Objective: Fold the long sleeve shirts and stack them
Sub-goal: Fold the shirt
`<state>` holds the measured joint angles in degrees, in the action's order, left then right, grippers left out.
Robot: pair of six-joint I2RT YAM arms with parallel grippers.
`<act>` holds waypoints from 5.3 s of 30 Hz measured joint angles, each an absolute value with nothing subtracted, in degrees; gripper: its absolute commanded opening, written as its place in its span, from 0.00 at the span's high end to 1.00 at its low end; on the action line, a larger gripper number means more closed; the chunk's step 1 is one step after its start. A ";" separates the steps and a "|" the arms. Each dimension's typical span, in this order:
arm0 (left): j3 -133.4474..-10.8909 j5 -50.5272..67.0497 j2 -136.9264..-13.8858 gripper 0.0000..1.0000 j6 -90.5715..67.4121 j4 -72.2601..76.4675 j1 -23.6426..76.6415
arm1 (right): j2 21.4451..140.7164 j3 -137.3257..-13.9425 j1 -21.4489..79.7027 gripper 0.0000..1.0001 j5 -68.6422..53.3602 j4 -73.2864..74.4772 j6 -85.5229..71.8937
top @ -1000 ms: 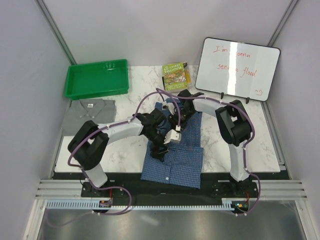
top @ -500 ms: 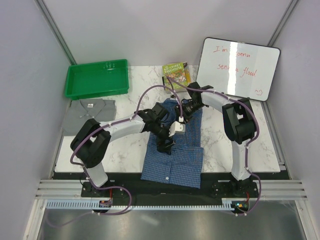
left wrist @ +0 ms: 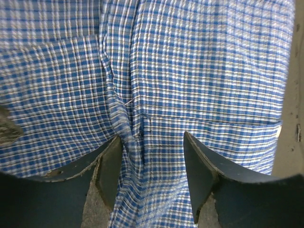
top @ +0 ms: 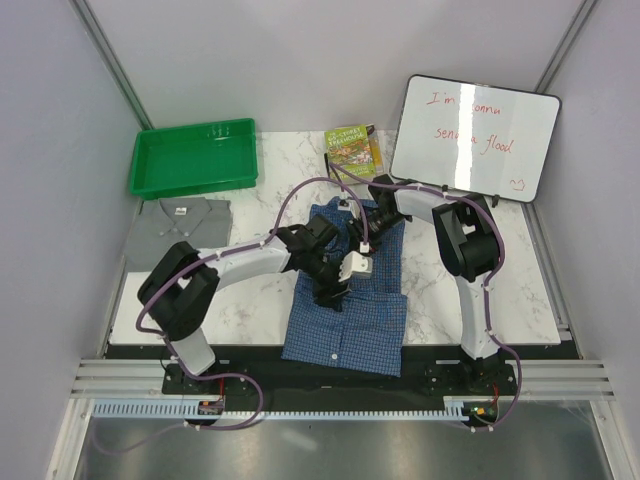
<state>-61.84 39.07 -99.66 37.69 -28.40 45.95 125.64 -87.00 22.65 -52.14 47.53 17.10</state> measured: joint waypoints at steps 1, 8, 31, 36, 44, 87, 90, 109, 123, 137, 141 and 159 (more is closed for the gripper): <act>-61.43 38.92 -98.59 0.41 37.47 -28.05 46.09 | 125.64 -86.89 22.65 0.59 -52.10 47.44 17.10; -60.34 37.71 -94.76 0.41 36.62 -25.43 47.59 | 125.64 -86.74 22.46 0.59 -52.03 47.37 17.08; -58.89 35.40 -98.17 0.69 35.57 -21.85 49.10 | 125.78 -86.76 22.26 0.59 -52.05 47.37 16.82; -58.98 36.29 -98.24 0.65 35.57 -21.56 49.54 | 125.99 -86.76 22.26 0.59 -52.29 47.40 16.67; -60.07 36.32 -101.71 0.93 35.07 -21.21 49.54 | 126.26 -86.78 22.15 0.60 -52.73 47.42 16.67; -61.17 36.67 -85.03 0.23 22.52 -31.35 31.86 | 98.76 -74.52 1.17 0.17 -51.00 53.23 12.03; -60.99 36.56 -83.33 0.24 18.72 -33.45 27.92 | 95.18 -67.37 -0.58 0.14 -50.48 54.83 10.81; -56.40 36.01 -87.50 0.23 3.22 -38.48 21.34 | 90.30 -52.82 8.01 0.32 -43.86 52.73 -3.77; -55.88 36.73 -92.84 0.23 0.60 -38.24 21.34 | 94.83 -54.37 9.08 0.07 -38.81 52.88 -4.10; -55.86 38.26 -92.99 0.28 -0.01 -36.71 21.69 | 97.10 -53.74 10.76 0.38 -40.05 50.28 -4.47; -55.86 39.51 -93.38 0.31 -0.03 -35.51 23.40 | 98.41 -54.70 11.90 0.43 -41.60 49.78 -4.01; -56.05 43.40 -95.98 0.87 -1.06 -32.60 27.83 | 99.55 -57.41 18.39 1.00 -43.97 47.37 2.44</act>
<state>-56.05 43.40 -95.98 -1.06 -32.60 27.83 99.55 -57.41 18.39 -43.97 47.37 2.44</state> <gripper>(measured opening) 0.254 0.017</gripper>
